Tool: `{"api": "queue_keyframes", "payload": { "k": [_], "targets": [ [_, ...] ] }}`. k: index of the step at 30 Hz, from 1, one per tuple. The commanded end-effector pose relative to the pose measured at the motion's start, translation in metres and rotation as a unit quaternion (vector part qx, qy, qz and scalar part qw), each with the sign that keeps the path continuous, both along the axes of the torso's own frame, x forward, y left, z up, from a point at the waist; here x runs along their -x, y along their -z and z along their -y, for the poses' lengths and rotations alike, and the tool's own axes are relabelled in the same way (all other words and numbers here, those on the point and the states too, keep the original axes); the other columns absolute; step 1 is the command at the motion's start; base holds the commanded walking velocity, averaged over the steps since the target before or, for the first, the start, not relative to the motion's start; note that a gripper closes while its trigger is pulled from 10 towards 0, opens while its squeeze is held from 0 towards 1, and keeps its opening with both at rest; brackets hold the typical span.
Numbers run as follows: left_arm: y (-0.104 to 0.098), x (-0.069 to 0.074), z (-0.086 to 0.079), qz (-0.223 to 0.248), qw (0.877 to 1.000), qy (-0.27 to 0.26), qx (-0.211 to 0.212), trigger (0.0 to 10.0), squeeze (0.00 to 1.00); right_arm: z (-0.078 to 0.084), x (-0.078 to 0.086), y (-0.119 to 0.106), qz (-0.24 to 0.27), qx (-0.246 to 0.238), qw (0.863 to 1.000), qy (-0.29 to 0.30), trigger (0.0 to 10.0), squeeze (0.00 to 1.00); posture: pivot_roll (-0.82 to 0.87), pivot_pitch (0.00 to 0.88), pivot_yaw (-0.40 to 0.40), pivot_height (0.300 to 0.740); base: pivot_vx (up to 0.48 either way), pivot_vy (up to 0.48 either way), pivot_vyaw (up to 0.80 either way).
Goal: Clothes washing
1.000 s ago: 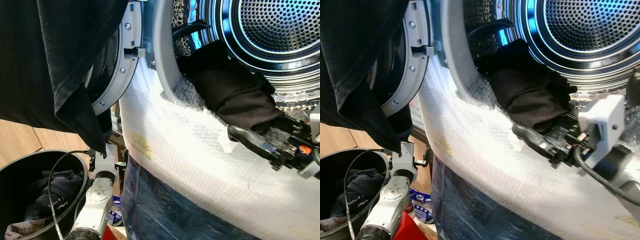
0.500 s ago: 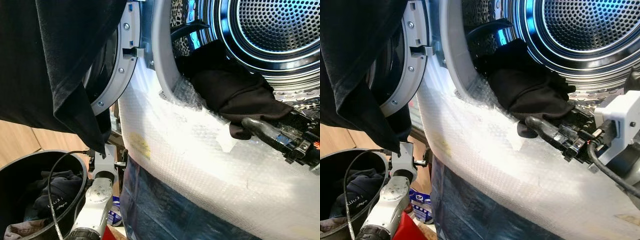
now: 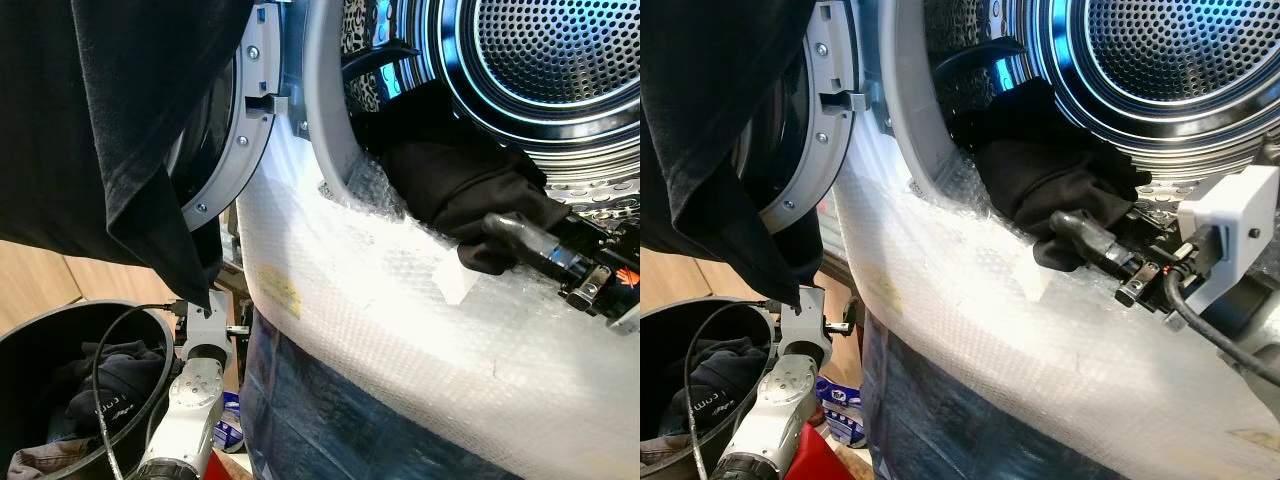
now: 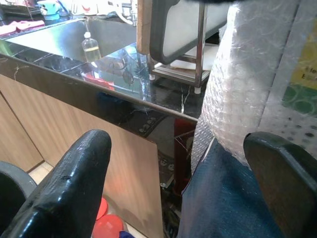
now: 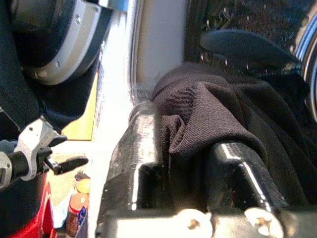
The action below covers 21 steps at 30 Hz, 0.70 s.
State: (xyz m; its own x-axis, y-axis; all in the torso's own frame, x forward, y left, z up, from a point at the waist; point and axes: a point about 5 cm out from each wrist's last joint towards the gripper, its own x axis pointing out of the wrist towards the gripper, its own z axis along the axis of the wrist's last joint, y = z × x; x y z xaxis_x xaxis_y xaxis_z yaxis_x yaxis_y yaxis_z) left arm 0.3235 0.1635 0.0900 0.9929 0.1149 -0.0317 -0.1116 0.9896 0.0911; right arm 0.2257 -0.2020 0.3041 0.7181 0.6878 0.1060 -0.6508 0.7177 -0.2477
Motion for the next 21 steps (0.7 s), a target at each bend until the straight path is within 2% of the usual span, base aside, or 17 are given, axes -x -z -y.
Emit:
{"api": "queue_keyframes", "payload": {
  "k": [1,8,11,13,15,17,18,21],
  "targets": [
    [0.0,0.001,0.001,0.0,1.0,-0.003,0.002,10.0,0.0,-0.002,0.0,-0.005,0.012,0.003,1.0,-0.005,0.0,0.0,-0.18,0.0,-0.106,0.74,0.0,0.0,0.0],
    [-0.001,0.0,0.0,0.002,1.0,-0.009,0.004,10.0,0.0,-0.007,-0.003,-0.012,0.029,0.008,0.999,-0.017,0.0,0.0,-0.18,0.0,-0.11,0.74,0.0,0.0,0.0],
    [0.0,0.0,0.0,0.001,1.0,-0.009,0.004,10.0,0.0,-0.02,-0.006,-0.025,0.058,0.01,0.998,-0.037,0.0,0.0,-0.18,0.0,-0.107,0.74,0.0,0.0,0.0],
    [-0.001,-0.002,0.002,0.001,1.0,-0.007,0.005,10.0,0.0,-0.038,-0.015,-0.045,0.1,0.011,0.993,-0.065,0.0,0.0,-0.19,0.0,-0.108,0.74,0.0,0.0,0.0],
    [-0.002,-0.003,0.003,0.002,1.0,-0.007,0.006,10.0,0.0,-0.045,-0.022,-0.053,0.117,0.009,0.991,-0.069,0.0,0.0,-0.19,0.0,-0.108,0.74,0.0,0.0,0.0],
    [-0.004,-0.005,0.004,0.005,1.0,-0.006,0.007,10.0,0.0,-0.057,-0.038,-0.066,0.145,-0.003,0.986,-0.085,0.0,0.0,-0.18,0.0,-0.113,0.74,0.0,0.0,0.0],
    [-0.004,-0.005,0.004,0.005,1.0,-0.006,0.007,10.0,0.0,-0.057,-0.038,-0.066,0.145,-0.003,0.986,-0.085,0.0,0.0,-0.18,0.0,-0.113,0.74,0.0,0.0,0.0],
    [-0.005,-0.006,0.004,0.007,1.0,-0.007,0.008,10.0,0.0,-0.065,-0.053,-0.077,0.155,-0.017,0.984,-0.08,0.0,0.0,-0.17,0.0,-0.114,0.74,0.0,0.0,0.0]
  ]
}}
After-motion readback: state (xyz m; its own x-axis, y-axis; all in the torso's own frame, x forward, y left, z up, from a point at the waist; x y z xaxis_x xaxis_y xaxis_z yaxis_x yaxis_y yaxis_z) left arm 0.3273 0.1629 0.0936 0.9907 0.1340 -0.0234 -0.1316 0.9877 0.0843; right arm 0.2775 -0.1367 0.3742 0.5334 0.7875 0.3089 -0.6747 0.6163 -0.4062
